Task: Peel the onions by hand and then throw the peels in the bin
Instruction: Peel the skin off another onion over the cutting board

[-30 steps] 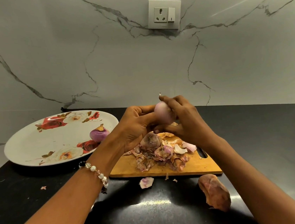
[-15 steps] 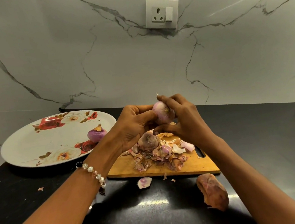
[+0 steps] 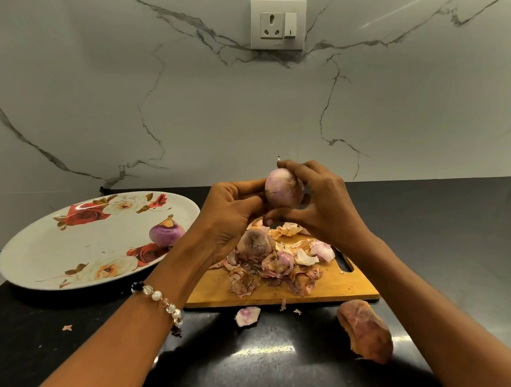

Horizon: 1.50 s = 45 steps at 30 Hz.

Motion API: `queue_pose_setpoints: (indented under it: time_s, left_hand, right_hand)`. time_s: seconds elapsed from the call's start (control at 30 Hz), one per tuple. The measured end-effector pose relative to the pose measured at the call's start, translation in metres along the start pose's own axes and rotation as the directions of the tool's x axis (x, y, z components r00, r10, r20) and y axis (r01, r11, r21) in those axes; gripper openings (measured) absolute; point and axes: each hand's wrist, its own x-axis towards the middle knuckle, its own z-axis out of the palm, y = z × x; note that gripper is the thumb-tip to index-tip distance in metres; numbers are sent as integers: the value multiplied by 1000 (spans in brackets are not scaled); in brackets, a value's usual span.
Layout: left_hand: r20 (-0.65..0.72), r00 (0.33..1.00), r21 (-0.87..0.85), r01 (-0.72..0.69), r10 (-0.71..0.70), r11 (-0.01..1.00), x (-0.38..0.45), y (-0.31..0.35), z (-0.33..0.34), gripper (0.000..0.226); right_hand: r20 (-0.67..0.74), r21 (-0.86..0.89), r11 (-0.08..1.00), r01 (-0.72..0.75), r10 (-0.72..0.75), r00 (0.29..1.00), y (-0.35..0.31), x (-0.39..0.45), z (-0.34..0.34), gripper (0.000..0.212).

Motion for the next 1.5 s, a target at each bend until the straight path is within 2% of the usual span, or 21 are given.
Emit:
queue_pose_setpoints:
  time_s: [0.1,0.2,0.47,0.63,0.77,0.9,1.07,1.3,1.5]
  left_hand:
    - [26,999,-77,40,-39,996,0,3,0,25]
    - [15,999,-64,51,-50,997,0,3,-1,18]
    - [2,1000,11,29,-29,1000,0,1,-2,23]
    - [-6,999,2,33,-33,999,-1,1,0,23]
    - [-3,998,-66,61,-62,996,0,2,0,32]
    - [25,997,-147,80,-77,986,0,4,1,22]
    - [-22,999,-6,45,-45,999,0,4,2,32]
    - [-102,995,109,35,-24,993,0,-2,0,33]
    - [-20,997,-55,78,-79,995,-2,2,5,22]
  right_hand:
    - [0,-24,1000,-1,1,1000,2,-1,1,87]
    - [24,-37,999,12,-11,1000,1,-2,3,88]
    - [29,-79,996,29,-27,999,1,-3,7,87]
    - [24,-88,996,23,-21,999,2,-2,7,86]
    - [-20,-44,999,-17,17,1000,3,-1,4,85]
    - [-38,-58,998,-27,25,999,3,-2,4,85]
    - [-20,-117,993,-25,23,1000,0,-3,9,84]
    - [-21,-95,995,-26,25,999,-4,-2,8,88]
    - [-27,-130,990,-50,47,999,2,-2,8,86]
